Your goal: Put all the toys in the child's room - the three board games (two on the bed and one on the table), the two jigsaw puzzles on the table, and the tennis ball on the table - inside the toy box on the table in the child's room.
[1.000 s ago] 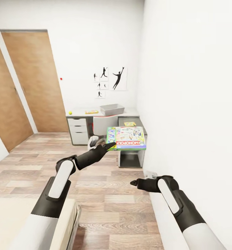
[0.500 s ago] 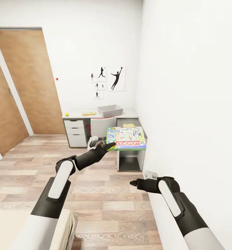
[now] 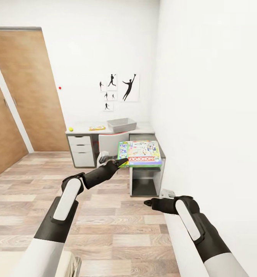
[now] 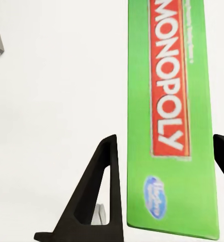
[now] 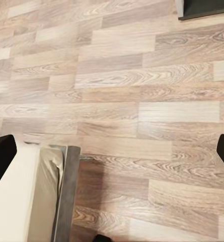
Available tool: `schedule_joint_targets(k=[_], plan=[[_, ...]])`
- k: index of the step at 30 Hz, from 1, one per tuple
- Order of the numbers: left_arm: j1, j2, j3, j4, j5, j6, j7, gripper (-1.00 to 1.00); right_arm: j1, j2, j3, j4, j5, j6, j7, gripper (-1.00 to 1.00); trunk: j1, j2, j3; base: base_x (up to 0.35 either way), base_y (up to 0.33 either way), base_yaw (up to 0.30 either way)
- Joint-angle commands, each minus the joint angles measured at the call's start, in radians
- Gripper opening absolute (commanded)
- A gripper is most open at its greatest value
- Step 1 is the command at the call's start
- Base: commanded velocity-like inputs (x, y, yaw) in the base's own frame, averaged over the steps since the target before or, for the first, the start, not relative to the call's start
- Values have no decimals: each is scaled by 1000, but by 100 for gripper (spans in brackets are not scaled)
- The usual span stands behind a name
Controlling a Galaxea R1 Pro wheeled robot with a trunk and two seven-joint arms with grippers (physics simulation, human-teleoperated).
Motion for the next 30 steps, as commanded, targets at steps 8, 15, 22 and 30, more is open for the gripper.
schedule_joint_targets(k=[8, 15, 22, 30], plan=[[-1, 2, 1, 0, 2, 5, -5, -100, -1, -4, 1, -2, -5, 3, -6, 100, 1, -2, -2, 332, 0, 0], [0, 4, 1, 0, 2, 5, -5, -100, -1, -5, 1, -6, -5, 3, -6, 100, 1, -2, -2, 333, 0, 0], [0, 4, 1, 0, 2, 5, -5, -100, -1, -5, 2, -10, -5, 3, -6, 100, 1, -2, -2, 333, 0, 0], [0, 4, 1, 0, 2, 5, -5, -100, 4, -5, 2, -13, -5, 3, -6, 100, 1, -2, -2, 332, 0, 0]])
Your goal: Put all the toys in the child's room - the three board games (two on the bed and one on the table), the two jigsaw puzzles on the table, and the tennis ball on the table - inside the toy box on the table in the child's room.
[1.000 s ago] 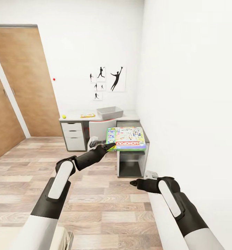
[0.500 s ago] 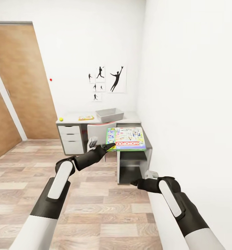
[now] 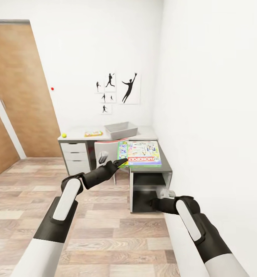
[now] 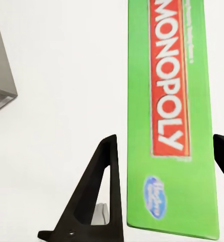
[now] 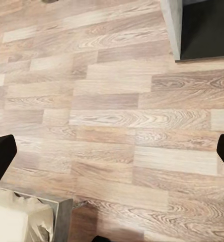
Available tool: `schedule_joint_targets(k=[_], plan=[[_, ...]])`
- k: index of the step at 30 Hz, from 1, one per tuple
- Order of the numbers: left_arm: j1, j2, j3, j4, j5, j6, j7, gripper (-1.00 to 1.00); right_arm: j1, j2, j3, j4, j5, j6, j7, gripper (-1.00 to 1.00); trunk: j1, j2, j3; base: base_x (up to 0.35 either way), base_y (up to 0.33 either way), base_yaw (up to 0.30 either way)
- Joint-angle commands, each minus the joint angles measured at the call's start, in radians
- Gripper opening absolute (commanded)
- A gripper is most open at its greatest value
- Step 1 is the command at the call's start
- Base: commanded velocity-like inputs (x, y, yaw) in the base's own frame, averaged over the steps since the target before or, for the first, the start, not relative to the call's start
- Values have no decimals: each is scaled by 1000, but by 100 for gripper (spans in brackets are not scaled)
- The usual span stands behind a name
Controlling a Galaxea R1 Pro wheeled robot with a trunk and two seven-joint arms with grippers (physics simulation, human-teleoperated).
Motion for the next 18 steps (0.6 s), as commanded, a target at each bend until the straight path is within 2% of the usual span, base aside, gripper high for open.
schedule_joint_targets(k=[1, 18], plan=[[-1, -1, 1, 0, 1, 4, -5, -100, -1, -1, 2, -2, -6, 3, -6, 100, 1, -2, -2, 333, 0, 0], [-1, -1, 1, 0, 1, 5, -5, -100, 2, -1, 2, -10, -5, 3, -6, 100, 1, -2, -2, 333, 0, 0]])
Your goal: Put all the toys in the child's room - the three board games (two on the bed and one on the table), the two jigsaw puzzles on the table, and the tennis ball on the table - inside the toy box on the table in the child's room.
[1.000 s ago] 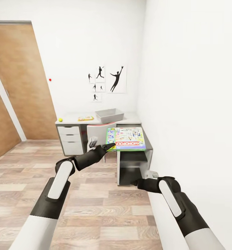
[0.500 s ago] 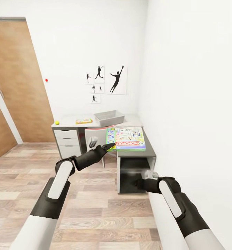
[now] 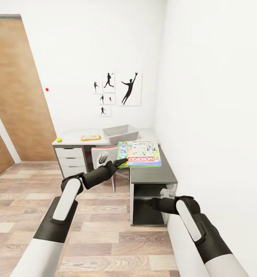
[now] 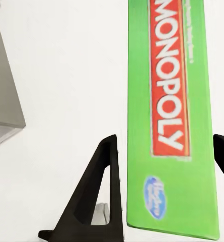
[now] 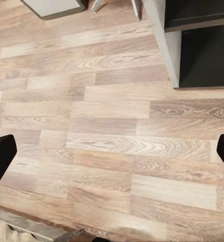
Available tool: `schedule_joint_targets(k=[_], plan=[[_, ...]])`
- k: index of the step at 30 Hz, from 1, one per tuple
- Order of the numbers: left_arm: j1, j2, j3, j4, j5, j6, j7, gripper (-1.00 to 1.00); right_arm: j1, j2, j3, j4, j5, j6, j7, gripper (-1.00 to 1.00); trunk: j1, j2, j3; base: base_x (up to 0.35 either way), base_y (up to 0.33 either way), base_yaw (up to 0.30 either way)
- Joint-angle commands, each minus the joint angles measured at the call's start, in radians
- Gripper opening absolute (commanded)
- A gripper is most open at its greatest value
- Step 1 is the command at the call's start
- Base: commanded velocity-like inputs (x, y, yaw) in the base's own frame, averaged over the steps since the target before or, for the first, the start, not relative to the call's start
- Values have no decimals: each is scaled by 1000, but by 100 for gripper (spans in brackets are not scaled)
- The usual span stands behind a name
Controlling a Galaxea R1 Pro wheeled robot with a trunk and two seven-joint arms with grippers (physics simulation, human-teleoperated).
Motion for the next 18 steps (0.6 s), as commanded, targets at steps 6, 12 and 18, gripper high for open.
schedule_joint_targets(k=[6, 12, 18], plan=[[-1, -1, 1, 0, 1, 4, -5, -100, -1, -1, 2, -1, -6, 3, -6, 100, 1, -2, -2, 333, 0, 0], [-1, -1, 1, 0, 1, 3, -5, -100, 0, -1, 2, -3, -6, 3, -6, 100, 1, -2, -2, 333, 0, 0], [-1, -1, 1, 0, 1, 4, -5, -100, 4, -1, 2, -8, -6, 3, -6, 100, 1, -2, -2, 333, 0, 0]])
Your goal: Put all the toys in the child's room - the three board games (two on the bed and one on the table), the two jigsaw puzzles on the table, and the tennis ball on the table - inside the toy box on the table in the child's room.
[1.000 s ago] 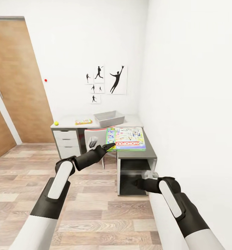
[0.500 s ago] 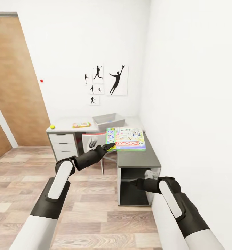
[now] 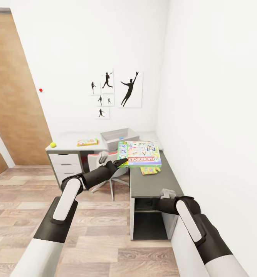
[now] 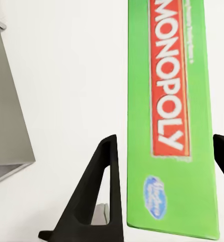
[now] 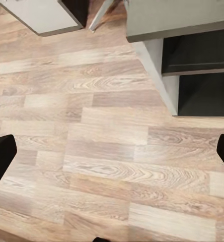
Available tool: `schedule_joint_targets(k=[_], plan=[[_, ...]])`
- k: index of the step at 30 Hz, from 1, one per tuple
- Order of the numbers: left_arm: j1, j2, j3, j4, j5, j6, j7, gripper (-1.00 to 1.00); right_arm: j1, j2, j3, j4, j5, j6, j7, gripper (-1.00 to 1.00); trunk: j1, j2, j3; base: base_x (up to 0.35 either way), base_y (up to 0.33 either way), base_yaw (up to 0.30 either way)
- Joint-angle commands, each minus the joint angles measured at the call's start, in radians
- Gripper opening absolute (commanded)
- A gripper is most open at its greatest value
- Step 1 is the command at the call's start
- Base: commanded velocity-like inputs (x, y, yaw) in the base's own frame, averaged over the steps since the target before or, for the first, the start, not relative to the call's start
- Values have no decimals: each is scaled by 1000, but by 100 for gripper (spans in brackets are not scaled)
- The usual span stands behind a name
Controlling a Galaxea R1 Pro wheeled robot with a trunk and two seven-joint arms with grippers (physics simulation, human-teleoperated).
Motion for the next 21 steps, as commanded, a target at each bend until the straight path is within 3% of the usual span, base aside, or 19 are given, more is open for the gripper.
schedule_joint_targets(k=[1, 21], plan=[[-1, -1, 1, 0, 1, 4, -5, -100, 0, -1, 2, -3, -6, 3, -6, 100, 1, -2, -2, 333, 0, 0], [-1, -1, 1, 0, 1, 3, -5, -100, 5, -1, 2, -16, -6, 3, -6, 100, 1, -2, -2, 333, 0, 0]])
